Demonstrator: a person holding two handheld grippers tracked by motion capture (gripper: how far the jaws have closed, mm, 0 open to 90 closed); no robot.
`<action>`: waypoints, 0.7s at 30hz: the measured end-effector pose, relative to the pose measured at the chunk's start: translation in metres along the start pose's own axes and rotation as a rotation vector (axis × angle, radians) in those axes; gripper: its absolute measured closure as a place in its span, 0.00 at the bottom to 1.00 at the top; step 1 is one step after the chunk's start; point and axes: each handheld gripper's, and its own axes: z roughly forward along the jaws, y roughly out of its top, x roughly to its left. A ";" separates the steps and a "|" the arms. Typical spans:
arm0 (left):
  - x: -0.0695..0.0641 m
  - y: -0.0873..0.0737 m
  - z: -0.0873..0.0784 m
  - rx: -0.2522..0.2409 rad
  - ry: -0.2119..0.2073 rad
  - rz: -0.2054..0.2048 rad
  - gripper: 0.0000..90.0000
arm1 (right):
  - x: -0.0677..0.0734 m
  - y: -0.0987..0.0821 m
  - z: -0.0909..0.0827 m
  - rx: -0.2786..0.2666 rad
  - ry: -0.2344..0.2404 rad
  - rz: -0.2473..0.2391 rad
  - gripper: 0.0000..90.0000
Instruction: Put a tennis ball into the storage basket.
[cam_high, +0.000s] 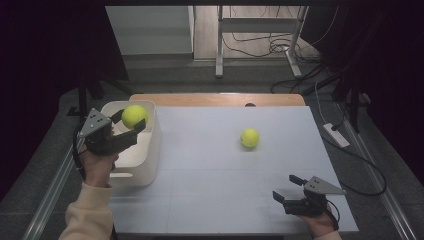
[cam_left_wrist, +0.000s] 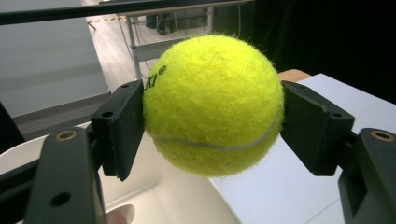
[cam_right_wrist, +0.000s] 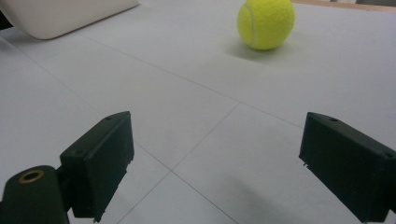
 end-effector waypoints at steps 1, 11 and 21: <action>0.001 0.000 0.001 0.009 0.005 0.005 0.30 | 0.000 0.000 0.000 0.000 0.000 0.000 0.11; 0.011 0.000 0.005 0.060 0.041 0.015 0.30 | 0.001 0.000 0.000 0.003 0.002 -0.001 0.11; 0.027 -0.002 0.014 0.132 0.082 0.005 0.30 | 0.000 0.000 0.000 0.001 0.002 0.000 0.11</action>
